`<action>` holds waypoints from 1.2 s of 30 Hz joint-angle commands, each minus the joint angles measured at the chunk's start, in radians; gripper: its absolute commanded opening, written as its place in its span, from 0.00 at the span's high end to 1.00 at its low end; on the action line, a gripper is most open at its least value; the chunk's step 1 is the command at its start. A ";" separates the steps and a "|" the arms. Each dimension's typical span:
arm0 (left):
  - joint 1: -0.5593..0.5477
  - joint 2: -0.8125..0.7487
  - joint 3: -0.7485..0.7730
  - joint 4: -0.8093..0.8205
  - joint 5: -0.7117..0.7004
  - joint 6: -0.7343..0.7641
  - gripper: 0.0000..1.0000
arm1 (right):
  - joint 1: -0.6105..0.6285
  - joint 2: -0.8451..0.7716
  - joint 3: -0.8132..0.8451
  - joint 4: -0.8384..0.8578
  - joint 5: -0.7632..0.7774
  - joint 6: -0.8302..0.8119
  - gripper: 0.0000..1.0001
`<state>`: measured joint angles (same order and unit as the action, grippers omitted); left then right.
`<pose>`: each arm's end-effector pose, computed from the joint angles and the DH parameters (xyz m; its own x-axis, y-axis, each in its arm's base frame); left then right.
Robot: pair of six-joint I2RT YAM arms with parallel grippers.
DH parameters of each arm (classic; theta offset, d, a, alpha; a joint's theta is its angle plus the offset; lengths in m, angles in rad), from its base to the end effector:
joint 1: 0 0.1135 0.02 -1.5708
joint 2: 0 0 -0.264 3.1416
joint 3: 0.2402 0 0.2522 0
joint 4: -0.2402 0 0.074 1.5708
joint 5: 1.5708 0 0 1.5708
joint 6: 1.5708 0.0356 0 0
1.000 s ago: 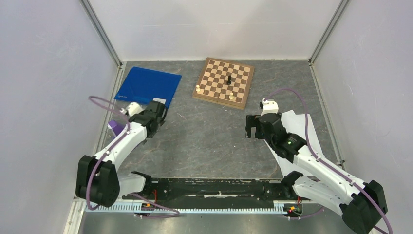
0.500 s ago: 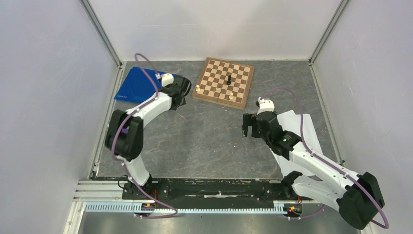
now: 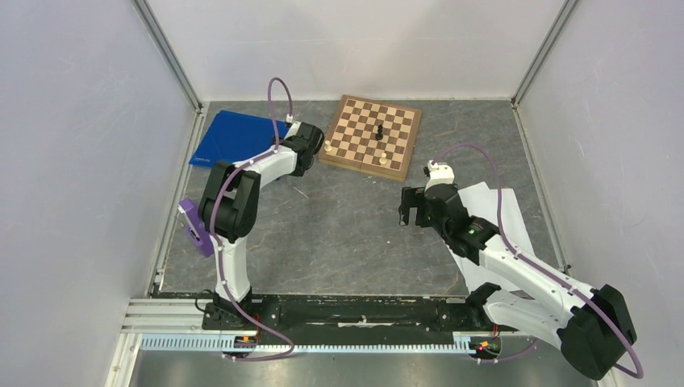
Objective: Put the files into the folder
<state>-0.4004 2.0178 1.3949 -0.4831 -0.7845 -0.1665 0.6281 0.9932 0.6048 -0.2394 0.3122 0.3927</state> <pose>0.3897 -0.1376 0.1687 -0.8092 0.2152 -0.5467 -0.1520 0.8222 0.5485 0.1784 0.1161 0.2341 -0.5761 0.0317 -0.8168 -0.1489 0.9784 0.1430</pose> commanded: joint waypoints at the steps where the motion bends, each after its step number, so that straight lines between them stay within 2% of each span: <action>1: 0.017 0.029 0.057 0.063 -0.049 0.159 0.36 | -0.010 -0.011 -0.020 0.040 0.002 0.000 0.01; 5: 0.021 0.055 0.048 0.069 -0.031 0.194 0.36 | -0.016 -0.009 -0.027 0.042 -0.001 0.001 0.01; 23: 0.024 0.036 -0.011 0.083 0.044 0.176 0.38 | -0.025 0.009 -0.037 0.052 -0.012 0.001 0.01; 28: 0.024 0.048 -0.012 0.092 -0.005 0.188 0.38 | -0.027 0.010 -0.043 0.055 -0.015 0.000 0.01; 36: 0.026 0.064 -0.005 0.098 -0.069 0.218 0.46 | -0.034 0.005 -0.058 0.055 -0.014 -0.002 0.01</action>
<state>-0.3790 2.0758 1.3861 -0.4129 -0.7906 -0.0040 0.6037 1.0019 0.5571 -0.2214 0.3023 0.3923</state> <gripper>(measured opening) 0.554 0.986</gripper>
